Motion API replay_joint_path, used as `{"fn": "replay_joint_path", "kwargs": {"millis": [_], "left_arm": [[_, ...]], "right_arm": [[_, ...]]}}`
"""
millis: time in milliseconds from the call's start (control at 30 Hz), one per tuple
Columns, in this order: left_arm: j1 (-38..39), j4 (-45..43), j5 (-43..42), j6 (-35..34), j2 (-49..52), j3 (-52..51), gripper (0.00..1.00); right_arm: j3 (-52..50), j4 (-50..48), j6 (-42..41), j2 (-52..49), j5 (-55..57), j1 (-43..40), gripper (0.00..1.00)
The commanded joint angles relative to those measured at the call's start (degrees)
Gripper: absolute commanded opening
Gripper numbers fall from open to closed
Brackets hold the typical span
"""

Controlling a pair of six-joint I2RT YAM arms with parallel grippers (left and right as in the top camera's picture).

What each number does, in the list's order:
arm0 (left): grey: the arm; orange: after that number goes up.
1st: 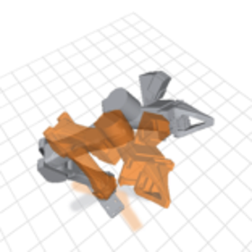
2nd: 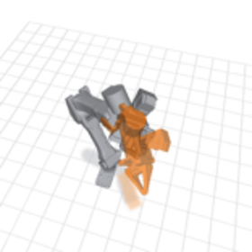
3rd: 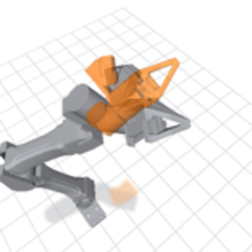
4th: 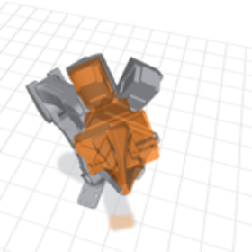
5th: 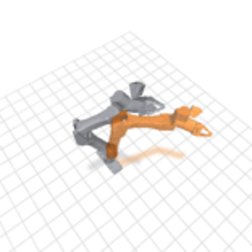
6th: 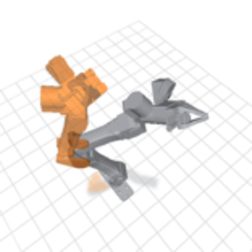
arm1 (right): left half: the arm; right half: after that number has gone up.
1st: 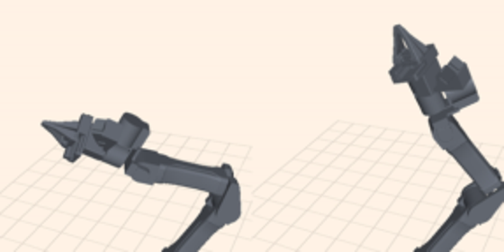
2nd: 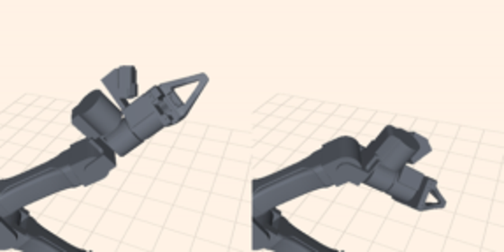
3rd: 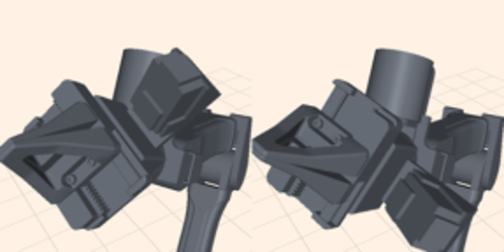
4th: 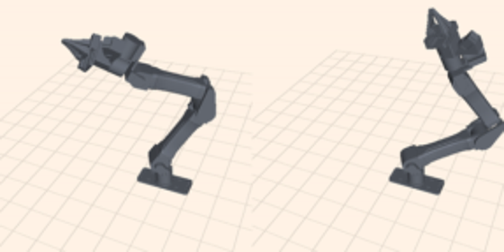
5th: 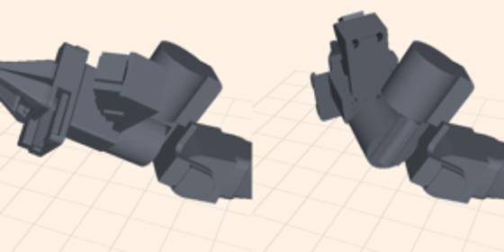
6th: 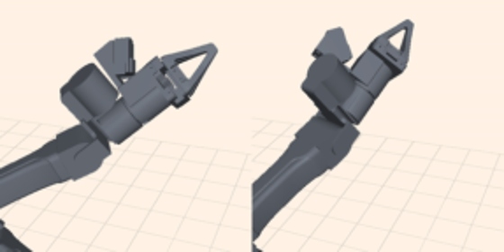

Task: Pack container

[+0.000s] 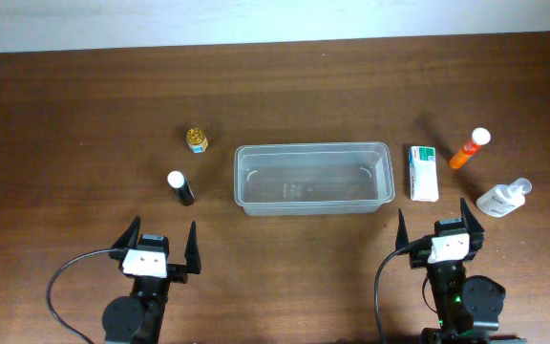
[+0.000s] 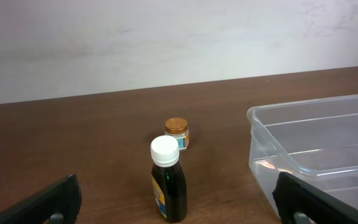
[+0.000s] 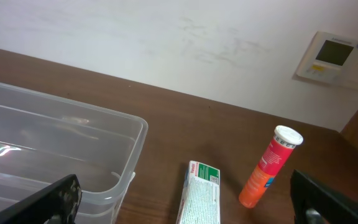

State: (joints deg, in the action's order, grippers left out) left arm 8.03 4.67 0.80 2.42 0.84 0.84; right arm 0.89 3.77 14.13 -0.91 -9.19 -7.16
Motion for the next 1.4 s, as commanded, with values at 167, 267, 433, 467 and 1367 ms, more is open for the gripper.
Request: {"fn": "replay_joint_path", "kwargs": {"millis": [167, 267, 433, 467, 1367], "left_arm": [[0.22, -0.76, -8.28, -2.60, -0.26, -0.26, 1.00], [0.22, -4.81, -13.53, -2.84, -0.26, -0.26, 0.99], [0.22, -9.86, -24.02, -3.69, -0.22, 1.64, 0.99], [0.22, -9.09, -23.58, -4.02, -0.20, 2.69, 0.99], [0.17, 76.65, -11.56, 2.38, 77.29, 101.24, 0.99]], "right_arm": [[-0.46, 0.00, 0.24, 0.52, -0.90, -0.37, 0.98], [-0.46, 0.00, 0.22, 0.52, -0.90, -0.37, 0.98], [-0.46, 0.00, 0.24, 0.52, -0.90, -0.37, 0.98], [-0.46, 0.00, 0.22, 0.52, -0.90, -0.37, 0.98], [-0.46, 0.00, 0.22, 0.52, -0.90, -0.37, 0.98]]}}
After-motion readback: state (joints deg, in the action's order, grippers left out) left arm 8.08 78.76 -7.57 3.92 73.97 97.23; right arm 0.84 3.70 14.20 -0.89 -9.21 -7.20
